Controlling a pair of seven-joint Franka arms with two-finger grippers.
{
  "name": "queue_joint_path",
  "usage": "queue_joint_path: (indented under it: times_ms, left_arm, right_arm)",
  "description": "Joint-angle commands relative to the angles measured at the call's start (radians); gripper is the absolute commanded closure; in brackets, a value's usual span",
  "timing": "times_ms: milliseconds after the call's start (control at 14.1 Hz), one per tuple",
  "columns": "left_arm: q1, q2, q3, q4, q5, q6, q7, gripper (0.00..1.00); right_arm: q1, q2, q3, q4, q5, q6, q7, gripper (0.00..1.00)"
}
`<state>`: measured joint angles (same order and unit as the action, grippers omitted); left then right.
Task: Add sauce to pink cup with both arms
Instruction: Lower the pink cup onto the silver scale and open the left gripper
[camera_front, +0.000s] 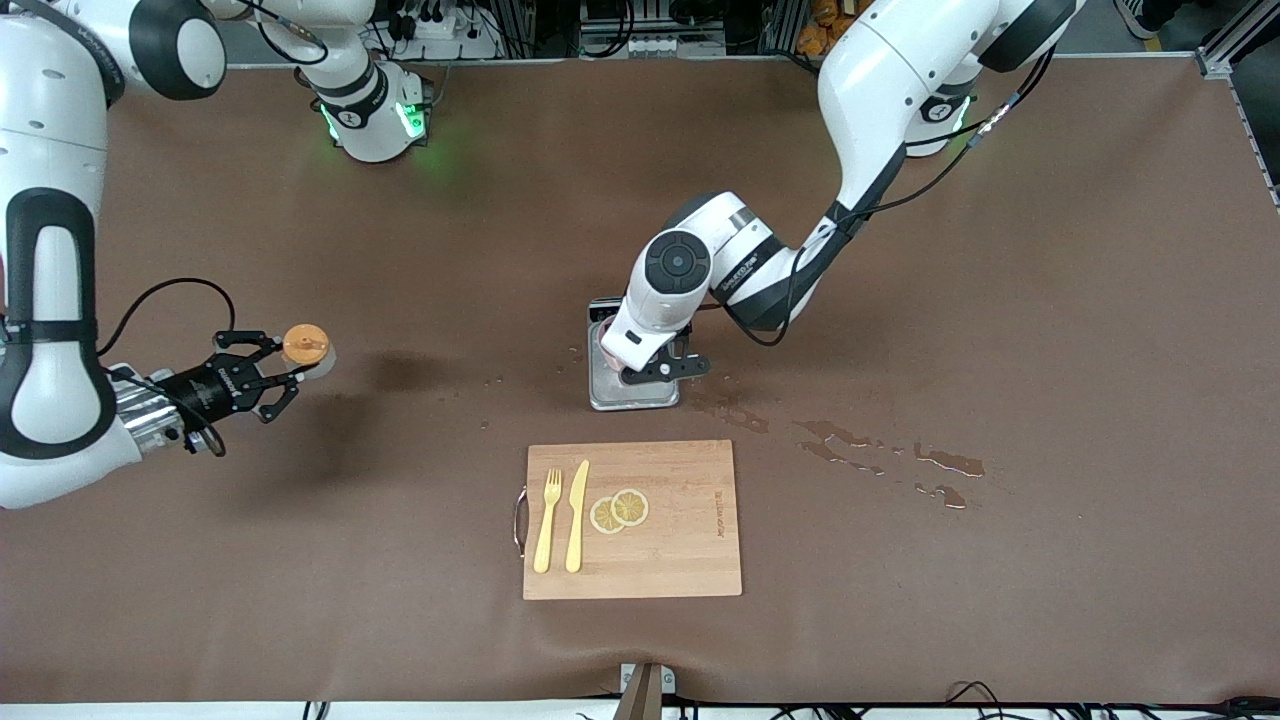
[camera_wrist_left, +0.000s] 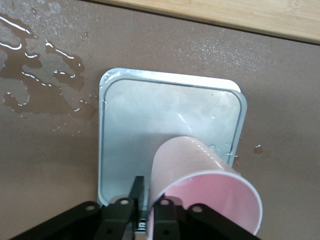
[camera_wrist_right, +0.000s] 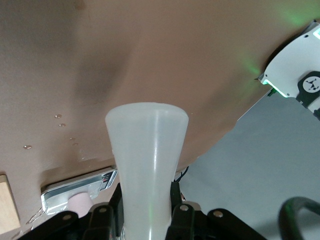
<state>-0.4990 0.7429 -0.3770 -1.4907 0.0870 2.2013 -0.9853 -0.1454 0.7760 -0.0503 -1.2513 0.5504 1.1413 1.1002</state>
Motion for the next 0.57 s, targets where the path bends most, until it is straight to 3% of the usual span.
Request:
queue_joint_path:
  times_ms: [0, 498]
  left_arm:
    - [-0.013, -0.028, 0.009, 0.023, 0.031, -0.008, -0.030, 0.00]
    - [0.055, -0.190, 0.004, 0.021, 0.011, -0.132, -0.023, 0.00]
  right_arm:
    - [0.023, -0.032, -0.006, 0.004, -0.021, -0.021, 0.068, 0.61]
    - [0.153, -0.049, -0.006, 0.030, -0.096, -0.022, 0.248, 0.61]
